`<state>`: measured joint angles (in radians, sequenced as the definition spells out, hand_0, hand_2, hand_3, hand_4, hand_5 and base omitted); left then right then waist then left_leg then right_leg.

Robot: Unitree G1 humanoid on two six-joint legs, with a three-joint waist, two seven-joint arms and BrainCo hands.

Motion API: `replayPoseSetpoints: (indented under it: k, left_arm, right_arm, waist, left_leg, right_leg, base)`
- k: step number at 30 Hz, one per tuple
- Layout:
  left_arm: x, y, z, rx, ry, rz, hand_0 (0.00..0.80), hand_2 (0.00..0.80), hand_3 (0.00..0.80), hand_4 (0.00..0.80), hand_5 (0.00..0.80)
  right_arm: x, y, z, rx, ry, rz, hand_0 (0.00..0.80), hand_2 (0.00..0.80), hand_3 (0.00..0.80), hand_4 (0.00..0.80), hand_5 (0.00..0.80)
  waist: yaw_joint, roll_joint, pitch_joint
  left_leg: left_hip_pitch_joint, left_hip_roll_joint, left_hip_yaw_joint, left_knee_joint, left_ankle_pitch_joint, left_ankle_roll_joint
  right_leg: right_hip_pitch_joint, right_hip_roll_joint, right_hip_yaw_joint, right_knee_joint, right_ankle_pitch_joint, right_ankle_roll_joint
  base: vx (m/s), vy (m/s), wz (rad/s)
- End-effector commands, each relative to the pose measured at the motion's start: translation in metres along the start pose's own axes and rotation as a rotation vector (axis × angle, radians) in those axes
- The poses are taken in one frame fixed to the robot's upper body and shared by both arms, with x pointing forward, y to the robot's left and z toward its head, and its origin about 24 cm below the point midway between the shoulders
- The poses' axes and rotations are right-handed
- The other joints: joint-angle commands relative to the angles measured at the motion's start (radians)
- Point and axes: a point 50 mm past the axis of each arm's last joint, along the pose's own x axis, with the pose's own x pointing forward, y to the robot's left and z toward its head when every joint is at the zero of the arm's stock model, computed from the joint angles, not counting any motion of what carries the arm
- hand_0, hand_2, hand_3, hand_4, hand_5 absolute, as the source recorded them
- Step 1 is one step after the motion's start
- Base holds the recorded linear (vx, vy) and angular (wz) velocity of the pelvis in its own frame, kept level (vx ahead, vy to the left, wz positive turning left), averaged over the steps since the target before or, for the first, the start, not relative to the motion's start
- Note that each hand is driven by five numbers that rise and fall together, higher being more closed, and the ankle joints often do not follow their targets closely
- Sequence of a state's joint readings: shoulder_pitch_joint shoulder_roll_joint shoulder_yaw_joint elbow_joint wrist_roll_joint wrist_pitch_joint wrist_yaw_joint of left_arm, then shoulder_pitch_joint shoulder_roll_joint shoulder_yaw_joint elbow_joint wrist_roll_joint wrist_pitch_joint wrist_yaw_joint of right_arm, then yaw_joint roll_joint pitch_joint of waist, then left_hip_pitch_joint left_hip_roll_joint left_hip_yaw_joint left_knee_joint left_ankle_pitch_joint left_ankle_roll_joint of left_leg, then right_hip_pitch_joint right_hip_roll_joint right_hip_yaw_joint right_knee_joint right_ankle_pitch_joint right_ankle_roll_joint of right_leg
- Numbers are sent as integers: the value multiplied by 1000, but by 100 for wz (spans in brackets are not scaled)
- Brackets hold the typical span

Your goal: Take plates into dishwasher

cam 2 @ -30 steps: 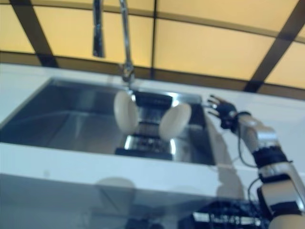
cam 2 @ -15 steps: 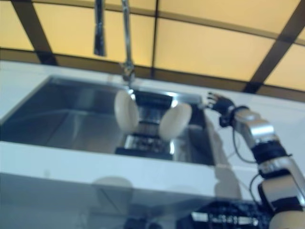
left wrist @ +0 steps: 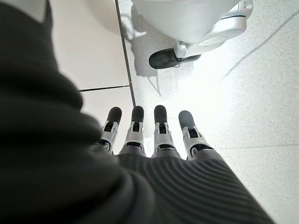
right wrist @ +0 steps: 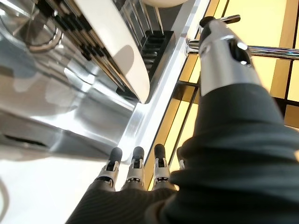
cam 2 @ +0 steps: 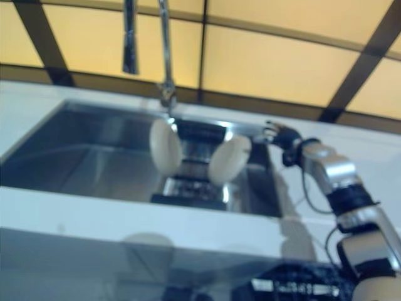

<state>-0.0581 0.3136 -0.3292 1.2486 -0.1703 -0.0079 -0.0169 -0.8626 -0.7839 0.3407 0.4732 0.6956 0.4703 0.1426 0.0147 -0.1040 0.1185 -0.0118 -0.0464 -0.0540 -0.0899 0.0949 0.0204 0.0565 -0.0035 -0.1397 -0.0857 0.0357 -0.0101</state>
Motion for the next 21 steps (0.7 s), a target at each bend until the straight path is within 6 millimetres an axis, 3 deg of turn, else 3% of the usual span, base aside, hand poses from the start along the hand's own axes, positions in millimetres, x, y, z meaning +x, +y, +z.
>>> replayPoseSetpoints:
  k: [1, 7, 21]
  left_arm:
    - [1, 2, 1, -18, -1, 17, 0, 0, 0, 0, 0]
    - [1, 4, 1, -18, -4, 17, 0, 0, 0, 0, 0]
    - [0, 4, 1, -15, -12, 17, 0, 0, 0, 0, 0]
  right_arm:
    - [2, 12, 11, 97, -53, 54, 0, 0, 0, 0, 0]
    - [4, 14, -6, 190, -4, 87, 0, 0, 0, 0, 0]
    - [0, -3, -16, 208, 63, 69, 0, 0, 0, 0, 0]
  waist:
    - [23, -6, -43]
    - [24, -4, -45]
    - [22, -5, -48]
  left_leg:
    - [37, -9, 48, 3, -107, 25]
    - [38, -8, 46, 3, -108, 24]
    - [42, -10, 45, 3, -107, 20]
  right_leg:
    - [-29, -33, 20, -2, 23, 62]
    - [-28, -33, 19, -2, 21, 61]
    - [-23, -31, 19, -2, 18, 59]
  base:
    - [0, 0, 0]
    - [0, 0, 0]
    - [0, 0, 0]
